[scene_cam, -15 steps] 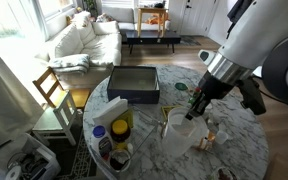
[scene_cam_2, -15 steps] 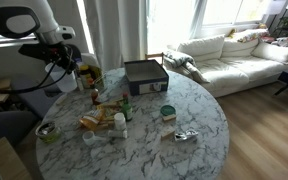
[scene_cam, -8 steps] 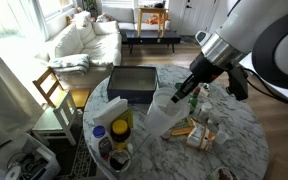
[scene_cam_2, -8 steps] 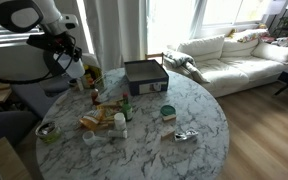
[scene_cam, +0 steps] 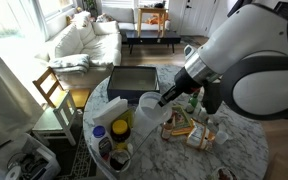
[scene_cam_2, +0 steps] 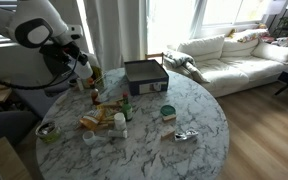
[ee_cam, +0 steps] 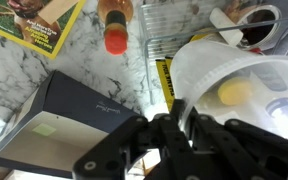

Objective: Remove the bottle with an orange cap from the clear case, put it on the table, put the plastic cup in the clear case ad then put the orange packet in the plastic cup in the clear case

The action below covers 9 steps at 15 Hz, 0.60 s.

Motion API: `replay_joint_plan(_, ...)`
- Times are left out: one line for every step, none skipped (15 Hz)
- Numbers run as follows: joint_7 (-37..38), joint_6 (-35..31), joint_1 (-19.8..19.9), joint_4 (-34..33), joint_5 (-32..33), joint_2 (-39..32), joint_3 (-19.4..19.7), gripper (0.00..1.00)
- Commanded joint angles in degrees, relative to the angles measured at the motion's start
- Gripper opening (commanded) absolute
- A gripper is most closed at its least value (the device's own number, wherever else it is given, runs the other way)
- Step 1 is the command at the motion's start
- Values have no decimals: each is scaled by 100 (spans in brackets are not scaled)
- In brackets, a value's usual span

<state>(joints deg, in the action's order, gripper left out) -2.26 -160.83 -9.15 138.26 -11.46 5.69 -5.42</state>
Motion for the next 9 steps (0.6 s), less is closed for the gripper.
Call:
replay_joint_plan(778, -350, 209, -67, 692, -453, -104, 2)
replay_joint_plan(972, -390, 236, -78, 919, -538, -90, 2)
replay_joint_plan(1207, -395, 214, -113, 1187, -626, -34, 2)
replay_joint_plan(1384, -403, 212, -155, 1369, -698, -17, 2)
replay_joint_plan(1529, -406, 201, -200, 1503, -765, -4, 2)
replay_joint_plan(1613, -392, 171, -264, 1569, -830, -2, 2)
replay_joint_plan(1672, -375, 144, -318, 1625, -894, -10, 4)
replay_joint_plan(1672, -362, 114, -375, 1616, -955, -29, 23)
replay_joint_plan(1724, -313, 91, -425, 1688, -1007, -32, 32)
